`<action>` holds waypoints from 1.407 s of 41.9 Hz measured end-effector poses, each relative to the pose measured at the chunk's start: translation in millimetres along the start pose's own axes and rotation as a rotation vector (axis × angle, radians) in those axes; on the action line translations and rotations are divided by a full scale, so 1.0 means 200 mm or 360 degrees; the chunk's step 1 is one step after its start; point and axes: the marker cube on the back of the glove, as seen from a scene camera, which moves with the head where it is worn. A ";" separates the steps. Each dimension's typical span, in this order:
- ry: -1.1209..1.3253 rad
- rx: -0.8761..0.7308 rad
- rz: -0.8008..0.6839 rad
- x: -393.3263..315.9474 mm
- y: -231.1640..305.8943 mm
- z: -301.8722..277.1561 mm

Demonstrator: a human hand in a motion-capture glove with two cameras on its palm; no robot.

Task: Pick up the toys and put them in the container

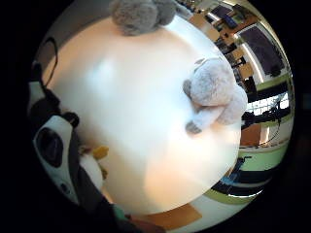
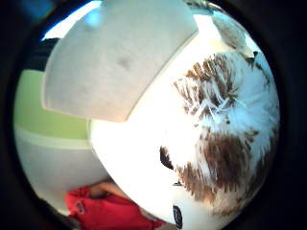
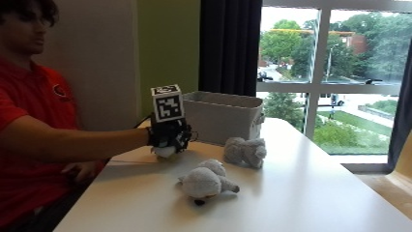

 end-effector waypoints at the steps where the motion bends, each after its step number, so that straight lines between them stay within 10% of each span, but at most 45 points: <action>1: 0.0011 0.0003 0.0001 0.00 -0.01 -0.02; 25: 0.0302 0.0181 -0.0076 -0.32 -0.64 -0.84; 59: 0.0147 -0.0191 -0.0432 -1.03 -0.95 -0.65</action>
